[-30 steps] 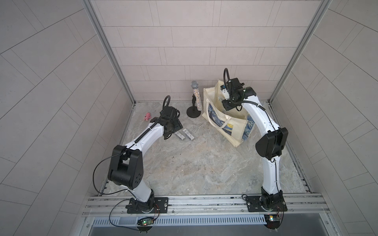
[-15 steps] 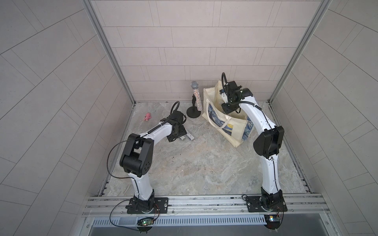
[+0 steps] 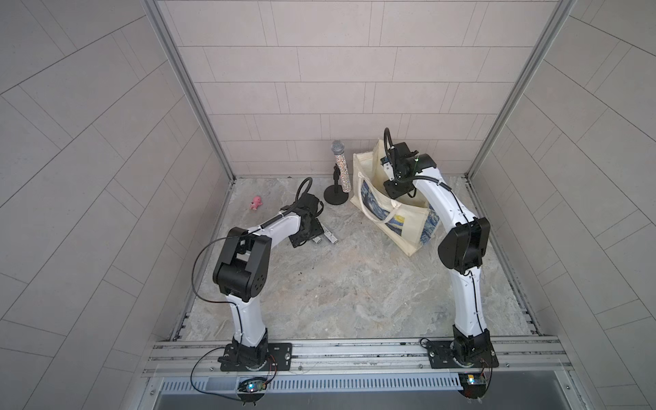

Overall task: Put the compass set into the canvas bag
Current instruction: Place the compass set in the canvas bag, then pick up the compass set at the center of the board.

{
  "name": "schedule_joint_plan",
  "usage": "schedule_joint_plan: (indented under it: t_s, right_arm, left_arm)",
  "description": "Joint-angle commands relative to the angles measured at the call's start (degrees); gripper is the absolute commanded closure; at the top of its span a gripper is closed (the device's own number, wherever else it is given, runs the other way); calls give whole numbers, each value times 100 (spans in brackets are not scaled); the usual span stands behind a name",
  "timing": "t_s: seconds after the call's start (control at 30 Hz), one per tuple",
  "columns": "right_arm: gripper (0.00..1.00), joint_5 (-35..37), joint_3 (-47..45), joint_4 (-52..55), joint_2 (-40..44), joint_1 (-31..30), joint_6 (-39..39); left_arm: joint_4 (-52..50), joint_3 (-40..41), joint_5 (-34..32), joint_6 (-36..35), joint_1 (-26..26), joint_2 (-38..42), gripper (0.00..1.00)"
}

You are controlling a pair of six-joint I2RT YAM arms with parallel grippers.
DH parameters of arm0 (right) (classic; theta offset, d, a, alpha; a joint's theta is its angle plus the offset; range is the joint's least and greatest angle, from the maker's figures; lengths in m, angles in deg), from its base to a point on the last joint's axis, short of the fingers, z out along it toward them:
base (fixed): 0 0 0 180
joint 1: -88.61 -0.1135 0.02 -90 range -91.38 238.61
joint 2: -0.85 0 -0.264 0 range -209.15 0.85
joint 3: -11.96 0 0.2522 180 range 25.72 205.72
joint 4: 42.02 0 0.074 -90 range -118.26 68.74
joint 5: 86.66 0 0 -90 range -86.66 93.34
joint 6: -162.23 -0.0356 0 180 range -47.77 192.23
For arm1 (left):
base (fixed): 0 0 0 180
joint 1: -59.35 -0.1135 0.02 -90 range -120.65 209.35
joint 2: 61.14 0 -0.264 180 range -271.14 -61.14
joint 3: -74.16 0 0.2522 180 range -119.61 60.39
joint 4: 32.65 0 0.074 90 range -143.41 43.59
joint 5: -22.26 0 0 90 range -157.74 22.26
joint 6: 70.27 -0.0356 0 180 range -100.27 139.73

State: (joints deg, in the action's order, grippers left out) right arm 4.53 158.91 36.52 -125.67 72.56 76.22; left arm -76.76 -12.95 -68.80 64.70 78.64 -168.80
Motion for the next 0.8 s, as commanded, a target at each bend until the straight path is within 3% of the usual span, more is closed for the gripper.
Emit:
schedule_joint_plan:
  t_s: [0.0, 0.2, 0.53, 0.77]
  right_arm:
    - [50, 75, 216, 68, 458, 15, -46]
    - [48, 44, 95, -95, 1198, 15, -110]
    - [44, -41, -1187, -800, 2577, 17, -110]
    - [43, -83, -1593, -1020, 3010, -31, -176]
  left_arm:
    - [-201, -277, -309, -14, -26, -126, 15]
    - [-506, -747, -533, 85, -22, -534, 16]
    - [-585, -1067, -681, 350, -77, -1038, 19]
    - [-331, -581, -634, 421, -75, -877, 34]
